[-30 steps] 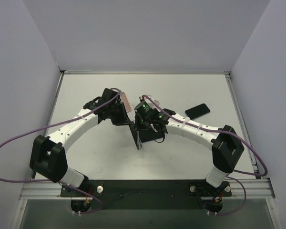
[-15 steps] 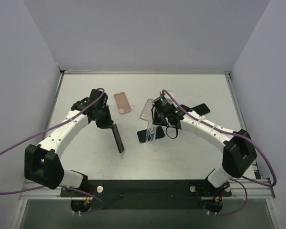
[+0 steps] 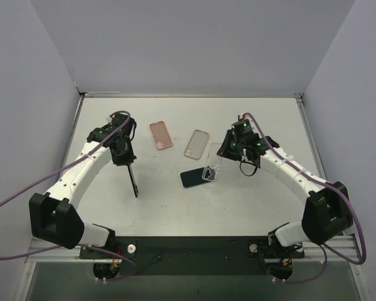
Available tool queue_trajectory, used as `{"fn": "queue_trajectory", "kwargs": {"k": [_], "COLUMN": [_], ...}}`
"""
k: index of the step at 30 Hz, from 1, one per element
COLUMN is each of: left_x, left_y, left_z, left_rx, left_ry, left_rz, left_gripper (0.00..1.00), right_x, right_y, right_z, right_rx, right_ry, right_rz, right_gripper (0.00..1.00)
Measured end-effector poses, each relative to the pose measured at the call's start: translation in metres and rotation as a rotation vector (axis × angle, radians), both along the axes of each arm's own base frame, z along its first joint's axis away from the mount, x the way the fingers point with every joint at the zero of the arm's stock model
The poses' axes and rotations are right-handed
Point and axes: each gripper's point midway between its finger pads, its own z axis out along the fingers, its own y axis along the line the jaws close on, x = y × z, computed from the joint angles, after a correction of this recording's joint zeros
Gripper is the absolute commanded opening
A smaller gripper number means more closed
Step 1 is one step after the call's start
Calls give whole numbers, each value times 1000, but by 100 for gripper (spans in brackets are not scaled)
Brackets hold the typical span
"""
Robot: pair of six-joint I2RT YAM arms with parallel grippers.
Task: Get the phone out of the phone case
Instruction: Place the phone case at the center of the board.
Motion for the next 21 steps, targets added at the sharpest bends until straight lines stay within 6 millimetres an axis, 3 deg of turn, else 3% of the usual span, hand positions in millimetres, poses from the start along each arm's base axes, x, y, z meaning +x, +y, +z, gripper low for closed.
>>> {"fn": "queue_trajectory", "kwargs": {"k": [3, 7, 12, 13, 16, 18, 21], "left_x": [10, 30, 60, 64, 73, 75, 75], "left_y": [25, 45, 51, 50, 44, 39, 30], "left_z": [7, 14, 3, -2, -18, -26, -35], "left_rx": [126, 268, 401, 421, 465, 466, 437], "left_ry": [-26, -54, -34, -22, 12, 34, 58], "left_rz": [55, 110, 142, 142, 122, 101, 74], "left_gripper": [0, 0, 0, 0, 0, 5, 24], "right_x": [0, -15, -50, -57, -72, -75, -75], "right_y": [-26, -56, -89, -94, -105, -112, -123], "right_z": [5, 0, -37, -44, -60, -63, -64], "right_rx": [40, 73, 68, 64, 40, 18, -34], "right_ry": [-15, -16, 55, 73, 117, 127, 127], "right_rz": [-51, -104, -190, -203, -245, -274, -307], "right_gripper": [0, 0, 1, 19, 52, 59, 67]}}
